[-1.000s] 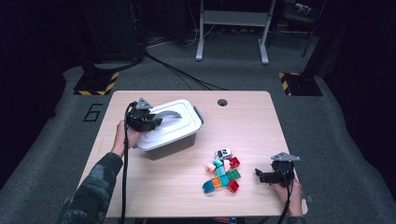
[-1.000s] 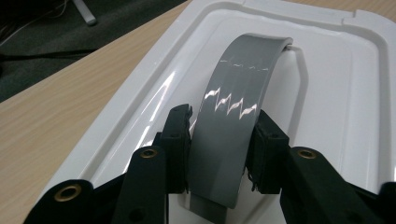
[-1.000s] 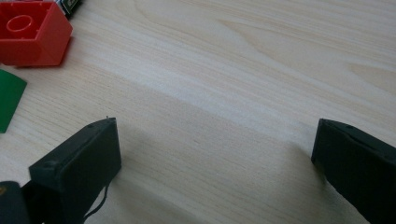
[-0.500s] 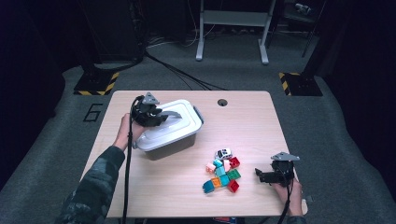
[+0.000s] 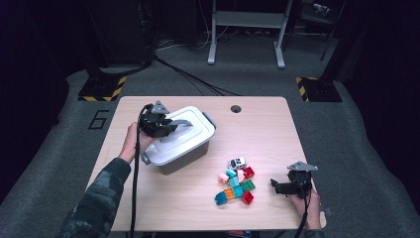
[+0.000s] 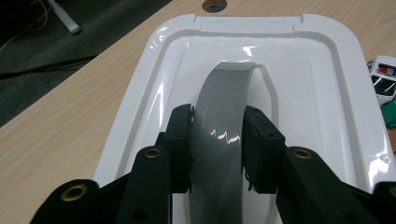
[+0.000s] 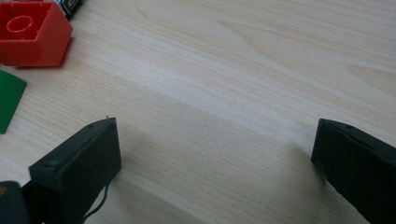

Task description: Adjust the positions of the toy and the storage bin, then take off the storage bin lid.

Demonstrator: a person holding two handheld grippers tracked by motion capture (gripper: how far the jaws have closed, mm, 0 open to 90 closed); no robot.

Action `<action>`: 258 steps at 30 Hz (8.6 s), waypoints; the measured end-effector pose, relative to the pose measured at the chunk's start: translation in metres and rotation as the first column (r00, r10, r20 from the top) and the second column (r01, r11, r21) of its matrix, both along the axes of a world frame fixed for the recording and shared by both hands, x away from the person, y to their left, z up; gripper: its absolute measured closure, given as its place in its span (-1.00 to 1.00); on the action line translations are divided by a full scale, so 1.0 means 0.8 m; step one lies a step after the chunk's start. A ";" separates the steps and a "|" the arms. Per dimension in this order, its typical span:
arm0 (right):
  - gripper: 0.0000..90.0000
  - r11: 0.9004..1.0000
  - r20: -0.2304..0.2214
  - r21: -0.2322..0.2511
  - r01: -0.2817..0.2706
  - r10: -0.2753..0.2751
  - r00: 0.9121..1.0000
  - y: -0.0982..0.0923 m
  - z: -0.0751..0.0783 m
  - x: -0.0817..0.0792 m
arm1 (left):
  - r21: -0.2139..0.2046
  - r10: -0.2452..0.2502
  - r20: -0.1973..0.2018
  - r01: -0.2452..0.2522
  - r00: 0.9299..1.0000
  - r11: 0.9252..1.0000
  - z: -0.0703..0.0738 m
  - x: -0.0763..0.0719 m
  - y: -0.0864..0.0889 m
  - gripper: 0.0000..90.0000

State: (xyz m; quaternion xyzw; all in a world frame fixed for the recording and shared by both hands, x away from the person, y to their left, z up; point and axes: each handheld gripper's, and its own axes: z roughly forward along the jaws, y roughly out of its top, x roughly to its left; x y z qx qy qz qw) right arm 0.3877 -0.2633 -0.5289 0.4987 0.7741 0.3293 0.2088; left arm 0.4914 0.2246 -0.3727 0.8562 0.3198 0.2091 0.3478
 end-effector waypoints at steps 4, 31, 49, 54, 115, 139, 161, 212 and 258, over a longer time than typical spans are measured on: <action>-0.99 1.000 0.000 0.001 -0.002 0.002 1.000 0.000 0.000 0.000 | -0.004 0.009 -0.008 -0.010 1.000 1.000 0.000 -0.007 -0.001 0.49; -0.98 1.000 0.002 -0.001 -0.001 0.001 1.000 0.000 0.000 0.000 | 0.004 -0.016 -0.019 0.016 1.000 1.000 0.008 -0.010 -0.001 0.47; -0.98 1.000 0.000 0.002 0.007 -0.007 1.000 0.001 0.000 -0.001 | -0.016 0.175 -0.025 -0.175 0.984 0.984 0.007 -0.029 -0.006 0.48; -0.98 1.000 0.000 0.001 0.007 -0.007 1.000 0.001 0.000 -0.001 | -0.017 0.204 -0.047 -0.205 0.978 0.979 0.009 -0.033 -0.008 0.48; -0.98 1.000 0.005 -0.003 0.002 -0.002 1.000 0.000 0.000 0.000 | -0.239 0.207 -0.189 -0.249 0.960 0.939 -0.012 -0.041 -0.085 0.48; -0.98 1.000 0.007 -0.002 0.002 -0.002 1.000 0.000 0.000 0.000 | -0.199 0.217 -0.078 -0.228 0.973 0.953 0.016 -0.050 -0.080 0.48; -0.98 1.000 0.007 0.000 0.001 -0.001 1.000 0.000 0.000 0.000 | -0.194 0.329 0.025 -0.319 0.944 0.928 0.073 -0.048 -0.002 0.48; -0.98 1.000 0.002 -0.002 -0.001 0.001 1.000 0.000 0.000 -0.001 | -0.131 0.575 -0.044 -0.575 0.817 0.807 -0.044 0.001 0.138 0.47; -0.97 1.000 0.002 -0.003 0.001 -0.001 1.000 0.000 0.000 -0.001 | -0.132 0.572 -0.085 -0.578 0.816 0.805 -0.117 -0.026 0.152 -0.54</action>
